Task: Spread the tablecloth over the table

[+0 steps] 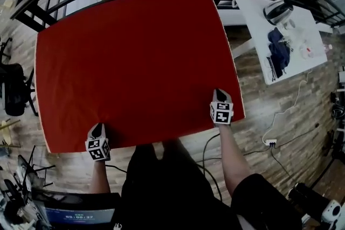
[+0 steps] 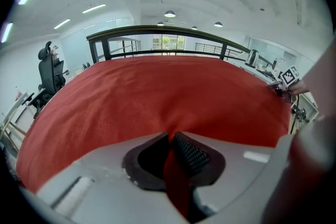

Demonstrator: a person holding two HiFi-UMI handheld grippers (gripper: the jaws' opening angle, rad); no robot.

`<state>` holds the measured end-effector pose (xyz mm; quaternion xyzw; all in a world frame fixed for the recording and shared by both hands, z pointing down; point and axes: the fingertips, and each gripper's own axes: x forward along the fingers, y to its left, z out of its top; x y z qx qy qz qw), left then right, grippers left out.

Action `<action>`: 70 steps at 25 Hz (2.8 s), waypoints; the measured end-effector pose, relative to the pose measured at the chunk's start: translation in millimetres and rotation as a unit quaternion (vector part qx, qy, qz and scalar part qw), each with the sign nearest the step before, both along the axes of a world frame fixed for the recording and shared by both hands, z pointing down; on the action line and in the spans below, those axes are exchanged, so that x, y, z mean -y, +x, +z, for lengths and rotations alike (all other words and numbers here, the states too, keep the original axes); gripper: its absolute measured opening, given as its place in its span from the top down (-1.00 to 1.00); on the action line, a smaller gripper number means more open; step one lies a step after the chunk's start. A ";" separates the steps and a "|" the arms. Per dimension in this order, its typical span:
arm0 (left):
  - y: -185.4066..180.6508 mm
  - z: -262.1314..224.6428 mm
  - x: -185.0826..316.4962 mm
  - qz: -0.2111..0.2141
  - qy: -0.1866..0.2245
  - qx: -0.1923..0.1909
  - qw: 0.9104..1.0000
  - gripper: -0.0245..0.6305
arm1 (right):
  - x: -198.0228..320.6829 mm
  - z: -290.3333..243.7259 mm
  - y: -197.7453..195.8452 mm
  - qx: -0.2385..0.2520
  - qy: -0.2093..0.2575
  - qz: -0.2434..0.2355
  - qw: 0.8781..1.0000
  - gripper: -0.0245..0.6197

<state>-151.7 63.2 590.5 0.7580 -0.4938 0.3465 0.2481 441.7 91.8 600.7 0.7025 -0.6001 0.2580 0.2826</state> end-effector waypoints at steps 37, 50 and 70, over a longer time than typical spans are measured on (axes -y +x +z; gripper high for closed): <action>-10.1 0.9 4.1 0.010 -0.019 -0.025 0.999 0.66 | 0.3 -0.3 4.3 -0.005 -0.010 0.020 1.000 0.90; -6.1 -9.5 -3.8 0.012 -0.005 -0.021 1.000 0.67 | -4.1 -9.4 2.2 -0.003 0.005 0.013 1.000 0.90; -68.5 2.6 -48.7 0.085 0.008 -0.025 0.996 0.60 | -80.6 -1.0 -111.3 0.014 -0.002 -0.032 0.999 0.90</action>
